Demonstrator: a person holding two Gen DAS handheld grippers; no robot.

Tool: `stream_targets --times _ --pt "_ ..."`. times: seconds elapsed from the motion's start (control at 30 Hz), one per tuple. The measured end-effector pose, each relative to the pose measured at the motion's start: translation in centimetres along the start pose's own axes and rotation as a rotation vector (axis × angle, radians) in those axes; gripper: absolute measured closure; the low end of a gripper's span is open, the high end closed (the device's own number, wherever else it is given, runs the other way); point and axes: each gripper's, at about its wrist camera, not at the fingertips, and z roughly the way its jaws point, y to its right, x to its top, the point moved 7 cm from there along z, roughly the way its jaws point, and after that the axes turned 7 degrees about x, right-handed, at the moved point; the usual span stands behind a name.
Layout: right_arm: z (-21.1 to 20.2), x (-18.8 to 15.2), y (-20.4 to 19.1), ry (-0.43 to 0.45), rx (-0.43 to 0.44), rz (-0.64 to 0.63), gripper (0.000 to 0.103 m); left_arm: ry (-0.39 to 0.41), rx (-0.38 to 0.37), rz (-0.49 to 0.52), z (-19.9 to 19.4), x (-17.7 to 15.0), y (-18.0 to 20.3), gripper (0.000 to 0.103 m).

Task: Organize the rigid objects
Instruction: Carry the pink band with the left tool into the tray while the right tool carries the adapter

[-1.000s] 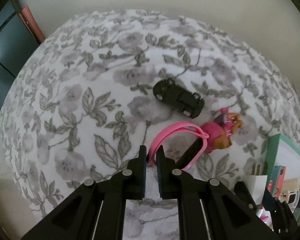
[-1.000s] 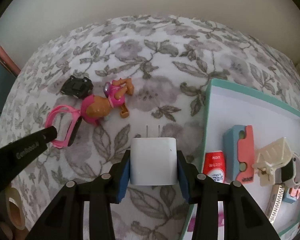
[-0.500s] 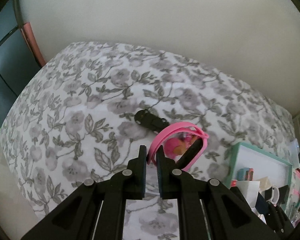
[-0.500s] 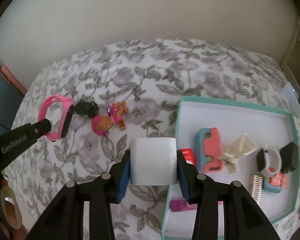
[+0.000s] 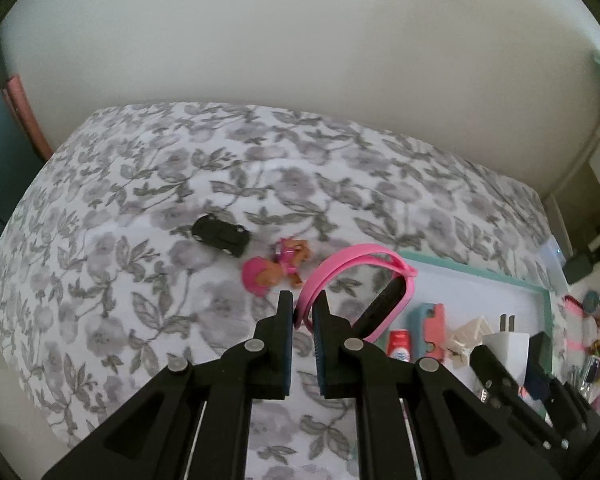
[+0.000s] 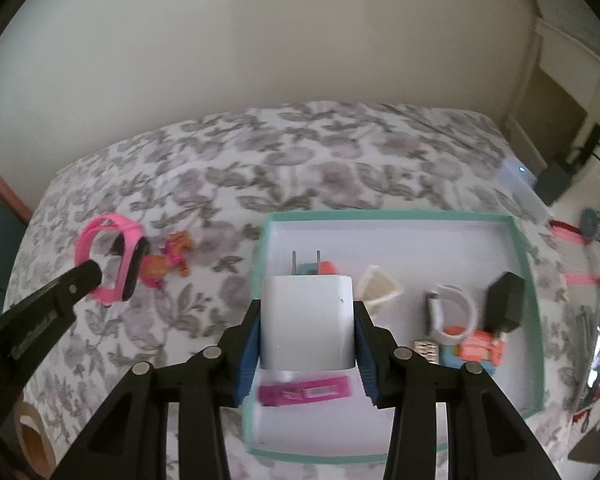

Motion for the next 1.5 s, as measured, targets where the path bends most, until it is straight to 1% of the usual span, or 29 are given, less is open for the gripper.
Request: stream_targets --times 0.07,0.13,0.23,0.4,0.53,0.67,0.77,0.93,1.1,1.23,1.33,1.5 --pt "0.0 0.0 1.2 -0.006 -0.02 0.018 0.058 -0.006 -0.009 0.022 0.2 -0.4 1.1 0.094" --pt "0.1 0.1 2.7 -0.006 -0.059 0.032 0.058 -0.019 -0.013 0.036 0.4 -0.8 1.8 0.094" --pt "0.6 -0.1 4.9 -0.028 -0.1 0.063 0.058 -0.038 -0.022 0.063 0.8 -1.4 3.2 0.094" --pt "0.9 -0.4 8.0 -0.042 -0.121 0.13 0.058 -0.052 -0.045 0.133 0.7 -2.6 6.2 0.093" --pt "0.6 -0.3 10.0 -0.032 -0.143 0.163 0.058 -0.054 -0.037 0.2 0.8 -3.9 8.1 0.093" --pt "0.5 -0.5 12.3 -0.038 -0.163 0.218 0.058 -0.095 -0.077 0.218 1.4 -5.1 9.4 0.093" --pt "0.3 -0.6 13.5 -0.038 -0.167 0.24 0.058 -0.115 -0.082 0.248 1.7 -6.1 10.5 0.093" --pt "0.5 -0.7 14.4 -0.047 -0.167 0.249 0.058 -0.18 -0.156 0.266 2.0 -7.6 12.4 0.093" --pt "1.0 -1.1 14.5 -0.073 -0.17 0.246 0.058 -0.238 -0.169 0.301 3.1 -9.4 13.8 0.093" --pt "1.4 -1.3 14.2 -0.086 -0.164 0.238 0.058 -0.242 -0.139 0.334 3.7 -10.0 14.3 0.093" --pt "1.7 -1.4 14.0 -0.092 -0.161 0.236 0.058 -0.229 -0.109 0.355 3.9 -10.0 14.2 0.093" --pt "2.5 -1.9 14.2 -0.116 -0.159 0.239 0.058 -0.218 -0.093 0.345 4.3 -9.5 13.7 0.093"
